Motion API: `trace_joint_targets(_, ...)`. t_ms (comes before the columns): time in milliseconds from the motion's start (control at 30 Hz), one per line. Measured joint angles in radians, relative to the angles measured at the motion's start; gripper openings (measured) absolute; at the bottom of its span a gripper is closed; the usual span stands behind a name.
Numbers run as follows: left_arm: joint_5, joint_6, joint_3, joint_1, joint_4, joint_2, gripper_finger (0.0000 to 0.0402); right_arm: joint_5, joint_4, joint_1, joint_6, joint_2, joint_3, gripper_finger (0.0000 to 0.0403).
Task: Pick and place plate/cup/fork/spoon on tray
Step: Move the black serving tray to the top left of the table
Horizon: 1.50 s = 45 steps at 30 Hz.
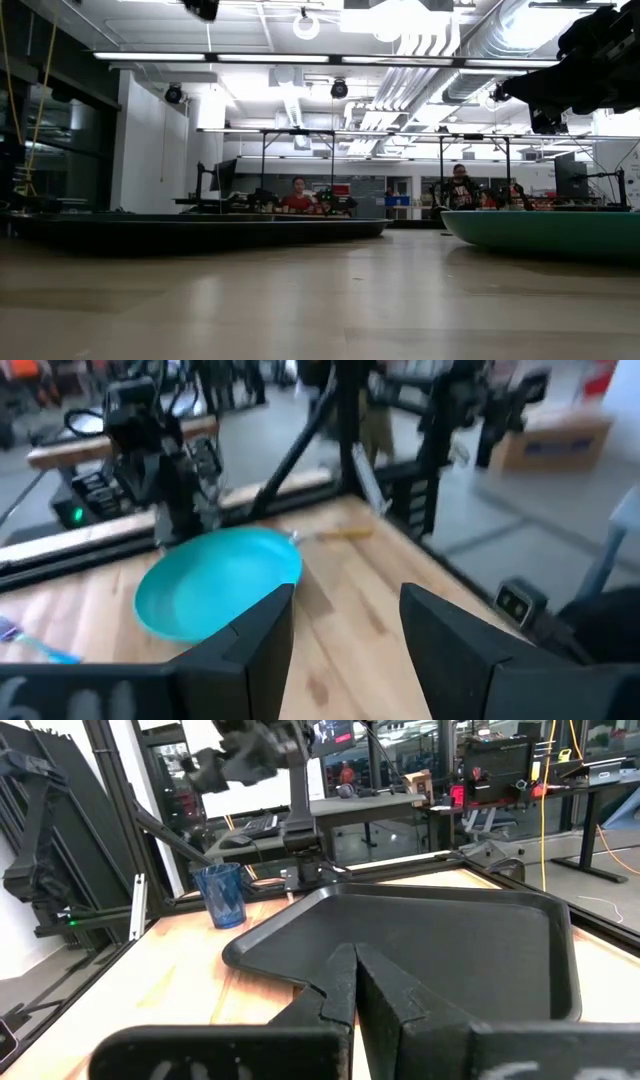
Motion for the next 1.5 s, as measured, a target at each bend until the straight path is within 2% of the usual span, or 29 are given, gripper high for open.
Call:
trace_joint_targets(100,0.047,-0.046,-0.119,0.04,0.191,-0.031,0.0172,0.0,0.0,0.0,0.0,0.0,0.0,0.0)
trace_joint_targets(233,0.048,-0.092,-0.242,0.045,0.413,-0.063,0.0172,0.0,0.0,0.0,0.0,0.0,0.0,0.0)
trace_joint_targets(400,0.041,-0.176,-0.319,0.044,0.566,-0.092,0.0172,0.0,0.0,0.0,0.0,0.0,0.0,0.0)
trace_joint_targets(1000,0.037,-0.164,-0.33,0.01,0.577,-0.102,0.0172,0.007,0.007,0.0,-0.014,0.0,0.0,0.0)
trace_joint_targets(1067,0.037,-0.161,-0.33,0.01,0.577,-0.102,0.0172,0.007,0.035,0.0,0.037,0.0,-0.001,0.0)
trace_joint_targets(1167,0.037,-0.127,-0.33,0.01,0.577,-0.102,0.0172,0.025,0.12,0.0,0.198,0.0,-0.001,0.0)
trace_joint_targets(1233,0.037,-0.103,-0.33,0.01,0.576,-0.102,0.0172,0.089,0.208,0.0,0.253,0.0,-0.001,0.0)
trace_joint_targets(1333,0.037,-0.073,-0.33,0.01,0.569,-0.102,0.0172,0.137,0.333,0.0,0.216,0.008,-0.002,0.0)
trace_joint_targets(1433,0.032,-0.06,-0.33,0.01,0.569,-0.102,0.0172,0.095,0.459,0.0,0.156,0.078,-0.002,0.0)
trace_joint_targets(1500,0.03,-0.059,-0.33,0.01,0.569,-0.101,0.0172,0.055,0.58,0.0,0.138,0.167,-0.002,0.0)
